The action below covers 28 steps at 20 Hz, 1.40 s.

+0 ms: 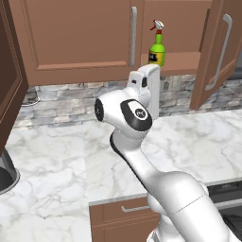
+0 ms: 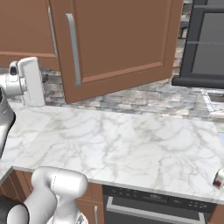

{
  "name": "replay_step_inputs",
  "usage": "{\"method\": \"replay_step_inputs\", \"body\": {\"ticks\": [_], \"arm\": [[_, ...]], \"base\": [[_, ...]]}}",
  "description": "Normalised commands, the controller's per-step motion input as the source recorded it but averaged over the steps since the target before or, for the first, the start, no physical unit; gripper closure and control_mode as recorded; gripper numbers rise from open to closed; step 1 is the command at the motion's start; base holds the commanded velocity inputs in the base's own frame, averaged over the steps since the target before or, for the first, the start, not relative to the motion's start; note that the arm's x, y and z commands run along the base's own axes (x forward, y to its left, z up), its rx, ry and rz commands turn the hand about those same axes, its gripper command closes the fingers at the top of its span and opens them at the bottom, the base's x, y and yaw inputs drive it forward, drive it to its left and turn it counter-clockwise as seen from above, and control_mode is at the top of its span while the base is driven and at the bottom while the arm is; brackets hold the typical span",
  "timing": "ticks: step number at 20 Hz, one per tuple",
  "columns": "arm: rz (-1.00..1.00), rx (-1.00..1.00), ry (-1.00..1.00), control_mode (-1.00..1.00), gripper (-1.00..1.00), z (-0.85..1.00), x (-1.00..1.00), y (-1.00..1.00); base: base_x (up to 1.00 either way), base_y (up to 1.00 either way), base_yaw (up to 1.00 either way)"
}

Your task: Open the cabinet. Pick the spray and place it next to the sink. Then close the cabinet.

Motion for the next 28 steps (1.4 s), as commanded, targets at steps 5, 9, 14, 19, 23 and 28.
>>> {"method": "replay_step_inputs", "body": {"ticks": [5,9,14,19,23,28], "arm": [[-0.25,-0.12,0.00,-1.00,-1.00,0.00,0.00,-0.03],[-0.25,-0.10,0.00,-1.00,-1.00,0.00,0.00,-0.06],[-0.23,-0.08,0.00,-1.00,-1.00,0.00,0.00,0.00],[-0.14,-0.02,-0.01,-1.00,-1.00,0.01,0.00,0.00],[-0.01,0.00,-0.01,-1.00,-1.00,0.00,0.00,-0.18],[0.00,0.00,0.00,-1.00,-1.00,0.05,0.00,-0.38]], "base": [[0.00,0.00,0.00],[0.00,0.00,0.00],[0.00,0.00,0.00],[0.00,0.00,0.00],[0.00,0.00,0.00],[0.00,0.00,0.00]]}}
